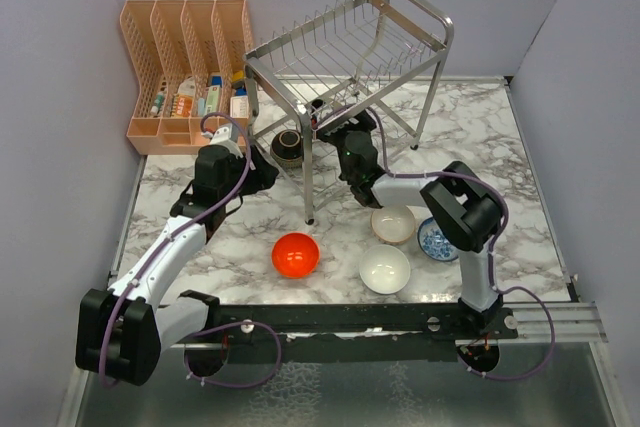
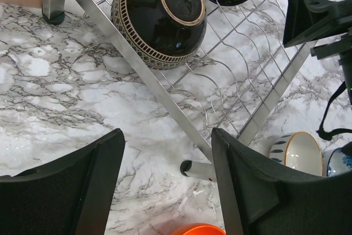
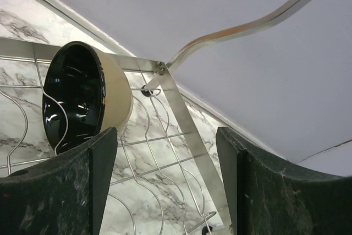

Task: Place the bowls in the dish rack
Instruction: Adjust the bowl in the dish rack.

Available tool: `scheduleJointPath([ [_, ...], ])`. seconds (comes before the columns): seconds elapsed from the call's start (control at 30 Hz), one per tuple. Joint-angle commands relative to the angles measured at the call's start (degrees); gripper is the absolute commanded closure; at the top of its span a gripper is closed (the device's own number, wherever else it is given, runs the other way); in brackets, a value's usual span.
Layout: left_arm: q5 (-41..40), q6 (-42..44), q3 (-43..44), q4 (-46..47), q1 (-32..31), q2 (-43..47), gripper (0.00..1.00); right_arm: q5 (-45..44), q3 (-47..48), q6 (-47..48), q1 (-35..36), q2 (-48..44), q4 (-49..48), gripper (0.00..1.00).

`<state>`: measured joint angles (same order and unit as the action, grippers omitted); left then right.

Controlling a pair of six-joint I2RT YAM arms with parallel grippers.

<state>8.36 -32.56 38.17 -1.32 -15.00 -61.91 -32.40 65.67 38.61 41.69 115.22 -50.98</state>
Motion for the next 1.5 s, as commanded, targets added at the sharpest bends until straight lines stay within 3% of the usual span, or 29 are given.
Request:
scheduleJointPath([
  [0.0,1.83,-0.59,2.41,1.89,0.39,-0.43,0.32,2.14,-1.7,-8.99,0.32,-4.94,9.75,0.28],
  [0.43,2.92,-2.98,3.71,6.1,0.43,-3.55,0.34,7.7,-5.66,-25.96,0.32,-16.3,32.45,0.27],
  [0.63,4.06,-5.33,1.64,11.54,0.56,-4.66,0.37,18.45,-9.94,-33.35,0.32,-21.67,37.42,0.25],
  [0.9,3.81,-6.82,-0.52,20.09,0.77,-6.21,0.43,32.75,-12.06,-40.5,0.32,-22.74,35.92,0.17],
  [1.13,4.98,-8.07,-2.9,29.34,0.94,-9.15,0.43,35.13,-8.7,-43.94,0.23,-18.92,31.47,0.16],
  [1.47,3.03,-7.65,-3.33,25.16,2.33,-6.74,0.44,37.36,0.46,-47.74,0.14,-8.56,25.34,0.16],
])
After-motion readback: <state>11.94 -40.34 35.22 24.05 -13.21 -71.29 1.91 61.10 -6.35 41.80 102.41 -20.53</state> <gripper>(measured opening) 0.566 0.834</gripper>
